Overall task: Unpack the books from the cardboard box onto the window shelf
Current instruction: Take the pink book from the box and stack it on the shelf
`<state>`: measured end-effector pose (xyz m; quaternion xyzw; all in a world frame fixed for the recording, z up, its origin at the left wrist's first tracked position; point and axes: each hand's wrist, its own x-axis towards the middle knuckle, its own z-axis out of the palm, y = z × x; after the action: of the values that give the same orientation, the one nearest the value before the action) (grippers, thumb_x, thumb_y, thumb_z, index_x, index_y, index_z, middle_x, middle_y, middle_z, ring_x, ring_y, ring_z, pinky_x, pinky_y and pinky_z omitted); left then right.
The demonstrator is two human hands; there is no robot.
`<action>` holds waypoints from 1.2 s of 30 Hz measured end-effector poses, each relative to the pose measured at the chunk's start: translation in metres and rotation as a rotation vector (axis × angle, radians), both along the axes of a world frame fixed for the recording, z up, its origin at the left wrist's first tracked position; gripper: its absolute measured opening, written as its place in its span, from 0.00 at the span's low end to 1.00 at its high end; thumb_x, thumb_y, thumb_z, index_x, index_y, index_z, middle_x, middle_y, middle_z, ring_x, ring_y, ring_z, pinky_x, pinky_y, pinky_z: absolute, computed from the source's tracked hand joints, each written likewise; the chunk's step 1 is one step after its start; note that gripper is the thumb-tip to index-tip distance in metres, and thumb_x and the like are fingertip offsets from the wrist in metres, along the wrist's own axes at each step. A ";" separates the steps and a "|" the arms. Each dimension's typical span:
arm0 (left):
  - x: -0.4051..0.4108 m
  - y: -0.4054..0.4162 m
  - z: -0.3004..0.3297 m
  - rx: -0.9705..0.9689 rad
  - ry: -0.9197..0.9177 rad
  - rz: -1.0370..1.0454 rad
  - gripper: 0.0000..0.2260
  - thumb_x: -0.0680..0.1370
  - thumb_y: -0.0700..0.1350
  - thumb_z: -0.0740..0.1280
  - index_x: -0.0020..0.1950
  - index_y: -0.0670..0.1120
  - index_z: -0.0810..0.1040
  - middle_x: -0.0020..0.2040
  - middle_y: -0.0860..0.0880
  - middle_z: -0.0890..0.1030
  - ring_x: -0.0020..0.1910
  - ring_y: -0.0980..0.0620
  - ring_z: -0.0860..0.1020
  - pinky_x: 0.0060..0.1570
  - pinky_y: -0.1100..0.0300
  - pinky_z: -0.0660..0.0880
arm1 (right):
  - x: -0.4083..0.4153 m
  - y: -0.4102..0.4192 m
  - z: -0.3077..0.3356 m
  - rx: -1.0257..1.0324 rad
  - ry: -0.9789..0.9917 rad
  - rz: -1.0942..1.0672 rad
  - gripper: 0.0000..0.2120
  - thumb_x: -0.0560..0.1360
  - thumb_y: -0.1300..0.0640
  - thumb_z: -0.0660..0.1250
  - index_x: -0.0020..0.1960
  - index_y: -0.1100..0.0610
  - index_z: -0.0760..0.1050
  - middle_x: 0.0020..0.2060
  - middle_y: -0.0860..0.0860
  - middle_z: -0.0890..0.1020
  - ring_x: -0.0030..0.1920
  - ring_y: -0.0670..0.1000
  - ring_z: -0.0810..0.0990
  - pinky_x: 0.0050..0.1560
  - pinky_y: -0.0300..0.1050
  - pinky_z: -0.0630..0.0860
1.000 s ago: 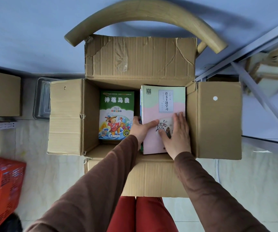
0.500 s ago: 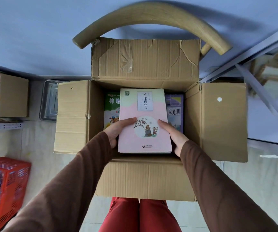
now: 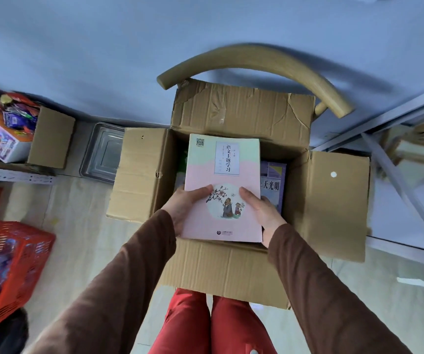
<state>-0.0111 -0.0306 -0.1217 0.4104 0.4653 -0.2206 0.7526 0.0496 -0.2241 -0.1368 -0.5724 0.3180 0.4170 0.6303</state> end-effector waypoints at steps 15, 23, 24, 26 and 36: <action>-0.248 0.132 0.237 0.357 -0.299 0.612 0.20 0.71 0.46 0.77 0.60 0.42 0.81 0.59 0.35 0.84 0.51 0.38 0.85 0.53 0.40 0.82 | -0.146 0.208 0.237 0.241 -0.229 0.606 0.26 0.73 0.49 0.74 0.68 0.57 0.74 0.59 0.55 0.83 0.58 0.56 0.83 0.63 0.56 0.78; -0.486 0.205 0.297 0.359 -0.389 0.933 0.18 0.77 0.42 0.71 0.66 0.38 0.79 0.63 0.33 0.81 0.62 0.30 0.79 0.63 0.29 0.72 | -0.355 0.338 0.308 0.364 -0.253 0.915 0.34 0.69 0.48 0.77 0.70 0.62 0.73 0.61 0.60 0.82 0.62 0.61 0.81 0.66 0.61 0.75; -0.514 0.212 0.304 0.362 -0.400 0.959 0.18 0.78 0.42 0.70 0.66 0.39 0.79 0.63 0.33 0.82 0.62 0.31 0.80 0.63 0.29 0.73 | -0.381 0.352 0.314 0.386 -0.248 0.948 0.34 0.69 0.48 0.77 0.70 0.61 0.73 0.62 0.60 0.82 0.62 0.61 0.81 0.66 0.61 0.75; -0.567 0.226 0.318 0.371 -0.413 1.009 0.17 0.79 0.43 0.70 0.66 0.40 0.79 0.63 0.34 0.82 0.61 0.31 0.80 0.62 0.29 0.73 | -0.432 0.379 0.326 0.433 -0.259 1.017 0.34 0.66 0.46 0.78 0.68 0.61 0.76 0.65 0.60 0.80 0.63 0.61 0.80 0.67 0.60 0.74; -0.735 0.317 0.373 0.527 -0.461 1.281 0.20 0.75 0.47 0.73 0.66 0.43 0.80 0.60 0.36 0.84 0.59 0.32 0.82 0.58 0.34 0.78 | -0.589 0.529 0.385 0.631 -0.412 1.311 0.53 0.58 0.39 0.82 0.74 0.61 0.66 0.67 0.60 0.78 0.67 0.62 0.77 0.71 0.62 0.69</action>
<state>-0.7464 0.2861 0.2509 0.2613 0.4814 0.4744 0.6892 -0.5396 0.3045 0.2478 -0.5030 -0.3463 0.6625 0.4338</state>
